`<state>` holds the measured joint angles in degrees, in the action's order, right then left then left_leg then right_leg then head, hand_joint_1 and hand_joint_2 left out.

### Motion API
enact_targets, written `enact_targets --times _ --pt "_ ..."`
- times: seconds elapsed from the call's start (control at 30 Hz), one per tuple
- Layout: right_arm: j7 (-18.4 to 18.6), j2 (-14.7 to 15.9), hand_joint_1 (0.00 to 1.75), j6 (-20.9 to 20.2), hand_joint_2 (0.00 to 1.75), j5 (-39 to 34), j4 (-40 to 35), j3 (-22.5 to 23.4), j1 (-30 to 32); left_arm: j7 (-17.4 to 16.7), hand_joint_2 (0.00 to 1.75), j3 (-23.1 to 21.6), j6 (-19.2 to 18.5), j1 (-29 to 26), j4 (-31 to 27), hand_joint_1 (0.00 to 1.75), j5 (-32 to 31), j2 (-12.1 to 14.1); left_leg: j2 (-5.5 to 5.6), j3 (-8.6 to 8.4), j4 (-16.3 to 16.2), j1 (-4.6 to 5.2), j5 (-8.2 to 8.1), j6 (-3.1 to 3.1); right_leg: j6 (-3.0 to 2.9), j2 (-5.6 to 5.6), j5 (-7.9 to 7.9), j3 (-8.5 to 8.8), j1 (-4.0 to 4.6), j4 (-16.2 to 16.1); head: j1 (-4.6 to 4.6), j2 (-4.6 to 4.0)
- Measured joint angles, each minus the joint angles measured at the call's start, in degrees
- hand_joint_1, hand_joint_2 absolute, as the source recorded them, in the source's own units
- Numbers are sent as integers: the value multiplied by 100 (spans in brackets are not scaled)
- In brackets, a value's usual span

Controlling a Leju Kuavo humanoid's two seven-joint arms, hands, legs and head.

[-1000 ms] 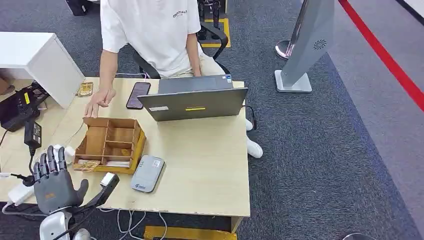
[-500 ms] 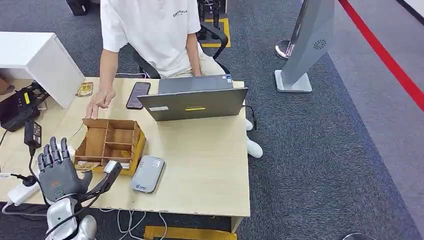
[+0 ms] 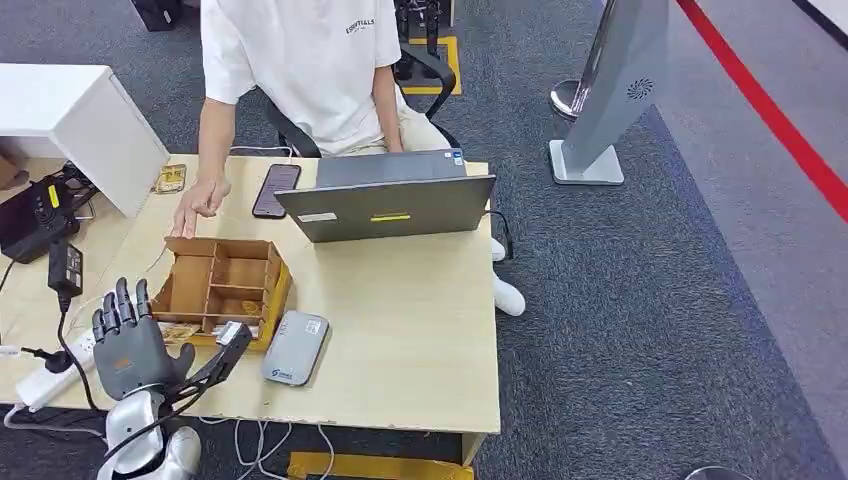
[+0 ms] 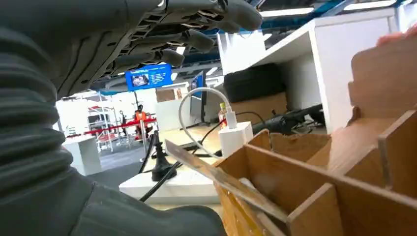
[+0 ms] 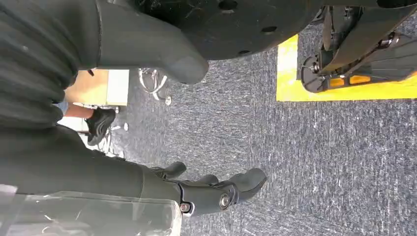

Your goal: Pass the card to the sensor for recognition and then transmit it.

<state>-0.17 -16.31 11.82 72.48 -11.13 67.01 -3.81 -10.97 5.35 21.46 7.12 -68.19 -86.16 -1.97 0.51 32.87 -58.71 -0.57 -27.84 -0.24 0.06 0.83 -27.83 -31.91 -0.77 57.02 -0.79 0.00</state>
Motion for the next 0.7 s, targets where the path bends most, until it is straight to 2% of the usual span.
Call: enact_targets --times 0.23,0.27,0.7 --pt "2 4 0 0 175 0 0 -11 0 -78 175 0 -177 2 13 0 -2 0 0 0 0 0 0 0 0 0 0 0 0 0 0 0" --pt "4 4 0 0 175 0 0 -13 1 -79 175 0 -179 2 13 175 -4 0 0 0 0 0 0 0 0 0 0 0 0 0 0 0" --pt "4 4 0 0 175 -15 0 -13 1 42 175 -13 -365 -3 13 175 35 0 0 0 0 0 0 0 0 0 0 1 0 0 0 0"
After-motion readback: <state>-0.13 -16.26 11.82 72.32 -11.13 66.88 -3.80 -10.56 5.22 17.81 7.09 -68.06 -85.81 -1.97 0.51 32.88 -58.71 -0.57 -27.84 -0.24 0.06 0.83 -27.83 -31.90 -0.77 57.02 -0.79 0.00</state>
